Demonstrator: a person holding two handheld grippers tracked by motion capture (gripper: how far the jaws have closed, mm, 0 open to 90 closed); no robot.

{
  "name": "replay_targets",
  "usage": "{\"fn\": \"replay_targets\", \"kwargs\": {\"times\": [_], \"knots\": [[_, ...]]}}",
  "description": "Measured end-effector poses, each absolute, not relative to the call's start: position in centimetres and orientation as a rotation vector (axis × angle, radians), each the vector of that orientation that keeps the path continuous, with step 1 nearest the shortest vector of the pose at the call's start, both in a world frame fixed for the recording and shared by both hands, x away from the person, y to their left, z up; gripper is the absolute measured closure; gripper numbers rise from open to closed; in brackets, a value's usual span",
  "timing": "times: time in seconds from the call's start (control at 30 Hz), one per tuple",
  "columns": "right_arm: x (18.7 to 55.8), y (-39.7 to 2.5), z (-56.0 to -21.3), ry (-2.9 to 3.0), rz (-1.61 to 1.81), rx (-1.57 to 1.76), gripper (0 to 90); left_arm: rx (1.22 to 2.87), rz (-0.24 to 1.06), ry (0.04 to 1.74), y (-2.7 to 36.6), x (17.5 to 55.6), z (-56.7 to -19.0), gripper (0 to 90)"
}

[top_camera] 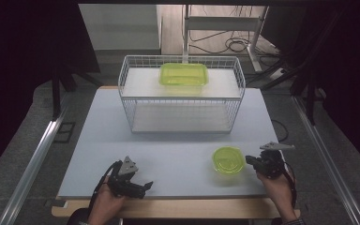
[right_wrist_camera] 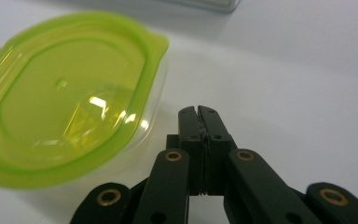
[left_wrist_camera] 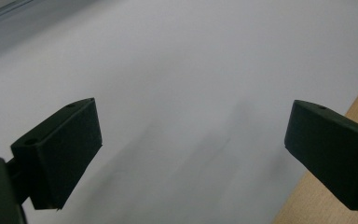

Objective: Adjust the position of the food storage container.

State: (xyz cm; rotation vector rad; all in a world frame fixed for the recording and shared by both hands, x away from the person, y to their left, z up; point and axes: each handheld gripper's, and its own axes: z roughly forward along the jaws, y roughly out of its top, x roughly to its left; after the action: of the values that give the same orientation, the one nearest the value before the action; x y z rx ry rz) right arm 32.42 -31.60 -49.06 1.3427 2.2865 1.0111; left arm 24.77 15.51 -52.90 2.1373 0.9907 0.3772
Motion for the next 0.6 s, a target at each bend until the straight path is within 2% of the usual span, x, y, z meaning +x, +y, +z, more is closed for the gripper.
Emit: {"fn": "replay_targets", "kwargs": {"times": [0.6], "knots": [[32.2, -28.8, -50.2, 2.431, 1.097, 1.325, 88.5, 2.166, 0.383, 0.994, 15.4, 24.9, -53.1, 3.7]]}}
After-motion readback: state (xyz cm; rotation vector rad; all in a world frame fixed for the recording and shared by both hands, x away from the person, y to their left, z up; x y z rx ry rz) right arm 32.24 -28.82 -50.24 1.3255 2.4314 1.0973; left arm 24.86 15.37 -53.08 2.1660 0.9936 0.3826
